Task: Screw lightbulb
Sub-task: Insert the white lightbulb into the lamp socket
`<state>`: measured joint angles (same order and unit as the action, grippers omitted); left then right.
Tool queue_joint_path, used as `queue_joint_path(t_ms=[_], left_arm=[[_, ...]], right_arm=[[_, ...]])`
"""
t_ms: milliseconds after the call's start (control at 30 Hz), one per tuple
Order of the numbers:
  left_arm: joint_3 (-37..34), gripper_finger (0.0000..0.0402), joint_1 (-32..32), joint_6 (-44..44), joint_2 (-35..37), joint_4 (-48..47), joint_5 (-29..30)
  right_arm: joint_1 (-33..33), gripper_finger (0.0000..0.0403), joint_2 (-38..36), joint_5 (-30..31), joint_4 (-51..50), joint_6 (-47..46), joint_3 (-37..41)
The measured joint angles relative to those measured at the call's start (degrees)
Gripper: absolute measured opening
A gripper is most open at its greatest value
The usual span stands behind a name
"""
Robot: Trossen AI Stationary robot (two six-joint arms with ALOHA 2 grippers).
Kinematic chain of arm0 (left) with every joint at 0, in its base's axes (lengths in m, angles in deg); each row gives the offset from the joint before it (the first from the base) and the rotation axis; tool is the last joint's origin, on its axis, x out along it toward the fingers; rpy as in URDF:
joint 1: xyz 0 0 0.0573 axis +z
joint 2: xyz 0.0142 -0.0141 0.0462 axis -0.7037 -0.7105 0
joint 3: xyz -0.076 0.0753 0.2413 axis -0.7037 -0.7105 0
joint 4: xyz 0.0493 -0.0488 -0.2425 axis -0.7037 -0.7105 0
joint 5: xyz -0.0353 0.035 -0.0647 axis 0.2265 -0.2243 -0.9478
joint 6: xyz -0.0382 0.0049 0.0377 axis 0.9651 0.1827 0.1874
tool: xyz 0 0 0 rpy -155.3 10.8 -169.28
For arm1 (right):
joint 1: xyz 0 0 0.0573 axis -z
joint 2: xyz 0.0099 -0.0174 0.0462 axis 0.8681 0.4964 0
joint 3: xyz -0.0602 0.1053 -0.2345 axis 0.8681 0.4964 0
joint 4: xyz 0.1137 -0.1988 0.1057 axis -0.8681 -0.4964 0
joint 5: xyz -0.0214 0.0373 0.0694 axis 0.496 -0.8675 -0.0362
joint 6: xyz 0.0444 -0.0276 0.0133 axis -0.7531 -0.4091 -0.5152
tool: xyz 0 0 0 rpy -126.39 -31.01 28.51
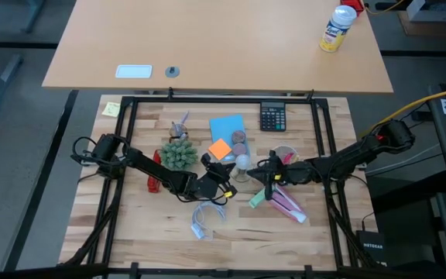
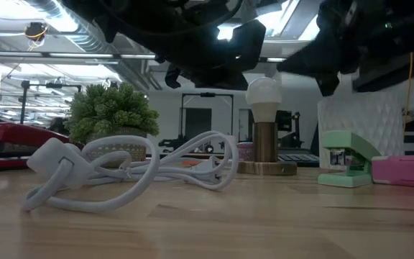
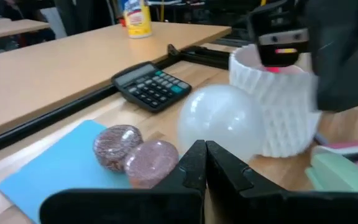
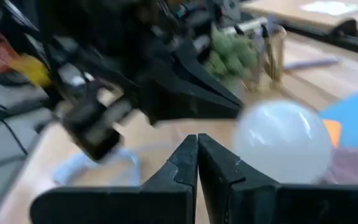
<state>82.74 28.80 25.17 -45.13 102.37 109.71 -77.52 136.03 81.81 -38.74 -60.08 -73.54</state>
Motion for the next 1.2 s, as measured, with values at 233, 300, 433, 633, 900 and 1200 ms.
queue_joint_path(t_ms=[233, 300, 433, 633, 900, 1200], left_arm=[[0.0, 0.0001, -1.9, -5.5, 0.3, 4.6, 1.5], [0.0, 0.0001, -2.9, -7.5, 0.4, 6.3, 1.4], [0.0, 0.0001, -4.5, -8.6, 0.4, 8.0, -1.7], [0.0, 0.0001, -3.7, -4.6, -1.0, 7.5, -9.6], [0.0, 0.0001, -0.6, -1.0, -3.1, 6.3, -9.9], [0.0, 0.0001, 0.9, -0.9, -3.1, 4.8, -8.9]], right_arm=[[0.0, 0.0017, -0.1, 1.2, 6.6, 4.8, 0.0], [0.0, 0.0017, -0.1, 5.0, 6.7, 6.7, 0.0], [0.1, 0.0017, -0.1, 15.4, 5.3, 10.1, 0.0], [3.0, 0.0017, -0.1, 17.9, -0.6, 10.5, 0.0], [7.9, 0.0017, 0.2, 10.1, -2.4, 7.7, 0.0], [8.3, 0.0017, 0.2, 3.5, -3.5, 6.7, 0.0]])
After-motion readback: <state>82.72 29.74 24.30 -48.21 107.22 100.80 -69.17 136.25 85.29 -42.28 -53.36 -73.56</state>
